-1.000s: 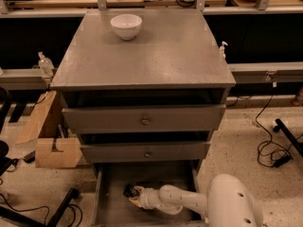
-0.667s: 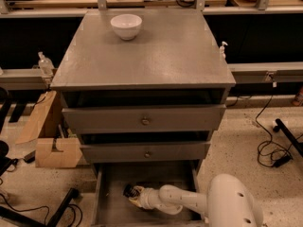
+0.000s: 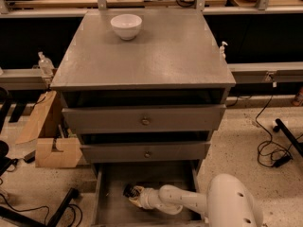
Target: Pick rxbar chocolate from bottom drawer and place on counter
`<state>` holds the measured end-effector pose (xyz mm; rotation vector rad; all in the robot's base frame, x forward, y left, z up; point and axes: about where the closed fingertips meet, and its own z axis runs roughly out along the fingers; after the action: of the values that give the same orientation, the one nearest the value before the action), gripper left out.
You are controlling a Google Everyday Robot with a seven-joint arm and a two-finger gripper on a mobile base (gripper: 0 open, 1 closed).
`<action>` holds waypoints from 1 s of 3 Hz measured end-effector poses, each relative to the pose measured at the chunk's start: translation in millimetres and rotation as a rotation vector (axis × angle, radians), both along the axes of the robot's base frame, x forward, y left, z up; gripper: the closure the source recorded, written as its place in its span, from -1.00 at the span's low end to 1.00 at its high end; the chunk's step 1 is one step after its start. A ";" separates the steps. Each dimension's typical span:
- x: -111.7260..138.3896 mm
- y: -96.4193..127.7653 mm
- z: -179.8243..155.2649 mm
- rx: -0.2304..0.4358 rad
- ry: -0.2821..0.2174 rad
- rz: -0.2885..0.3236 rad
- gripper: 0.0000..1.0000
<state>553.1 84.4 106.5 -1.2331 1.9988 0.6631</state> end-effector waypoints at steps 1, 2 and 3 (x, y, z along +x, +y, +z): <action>0.0 0.0 0.0 0.000 0.000 0.000 1.00; -0.1 0.2 0.0 0.000 0.000 0.000 1.00; -0.6 0.0 1.9 -0.002 0.006 0.007 1.00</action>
Offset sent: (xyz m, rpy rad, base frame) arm -0.0040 0.0089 0.2188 -0.1051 0.1238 0.4505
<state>552.5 84.4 108.3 -1.2412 2.0015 0.6697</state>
